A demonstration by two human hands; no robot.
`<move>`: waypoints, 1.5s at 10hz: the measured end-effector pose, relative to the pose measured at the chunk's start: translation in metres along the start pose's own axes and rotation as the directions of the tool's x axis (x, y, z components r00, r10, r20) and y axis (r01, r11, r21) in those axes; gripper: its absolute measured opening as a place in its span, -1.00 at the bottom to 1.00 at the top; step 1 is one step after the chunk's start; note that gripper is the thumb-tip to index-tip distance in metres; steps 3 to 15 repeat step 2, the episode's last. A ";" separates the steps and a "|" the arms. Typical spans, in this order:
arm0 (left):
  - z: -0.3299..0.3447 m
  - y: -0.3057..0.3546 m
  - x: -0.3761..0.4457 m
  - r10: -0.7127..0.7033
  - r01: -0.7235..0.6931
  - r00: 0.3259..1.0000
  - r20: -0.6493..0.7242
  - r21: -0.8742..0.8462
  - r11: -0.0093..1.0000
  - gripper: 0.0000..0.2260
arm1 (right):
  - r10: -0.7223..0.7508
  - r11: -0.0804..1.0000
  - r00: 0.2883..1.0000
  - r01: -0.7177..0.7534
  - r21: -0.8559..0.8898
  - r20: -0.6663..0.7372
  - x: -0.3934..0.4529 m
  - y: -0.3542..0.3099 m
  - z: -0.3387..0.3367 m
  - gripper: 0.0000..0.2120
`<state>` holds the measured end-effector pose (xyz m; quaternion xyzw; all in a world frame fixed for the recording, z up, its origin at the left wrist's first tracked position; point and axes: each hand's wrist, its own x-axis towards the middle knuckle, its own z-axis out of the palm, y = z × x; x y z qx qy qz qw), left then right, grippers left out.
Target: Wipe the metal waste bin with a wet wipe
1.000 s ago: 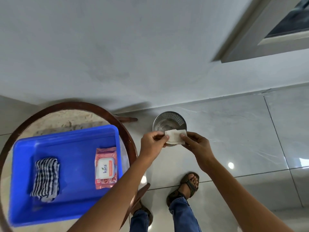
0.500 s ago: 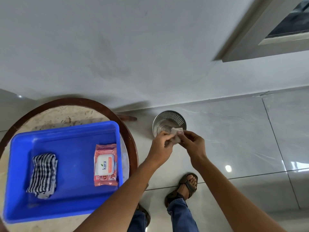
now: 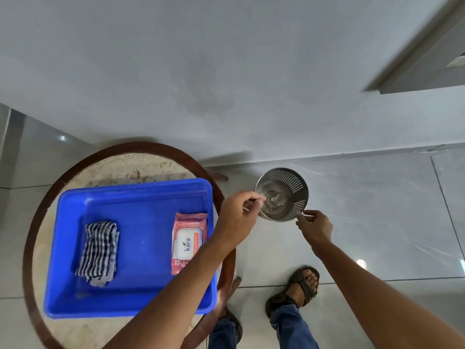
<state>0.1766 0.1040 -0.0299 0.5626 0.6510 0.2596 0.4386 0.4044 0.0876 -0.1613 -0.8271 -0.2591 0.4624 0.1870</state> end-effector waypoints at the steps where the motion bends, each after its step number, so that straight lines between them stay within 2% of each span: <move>1: -0.017 -0.001 -0.002 0.016 -0.017 0.999 -0.043 -0.036 0.999 -0.84 | -0.039 0.998 0.998 0.041 -0.043 0.055 -0.016 0.007 -0.001 -0.72; 2: -0.039 0.004 -0.008 -0.021 0.016 0.996 -0.083 -0.059 0.998 -0.85 | -0.056 0.990 0.997 0.062 -0.126 0.051 -0.034 -0.002 -0.009 -0.77; 15: -0.039 0.004 -0.008 -0.021 0.016 0.996 -0.083 -0.059 0.998 -0.85 | -0.056 0.990 0.997 0.062 -0.126 0.051 -0.034 -0.002 -0.009 -0.77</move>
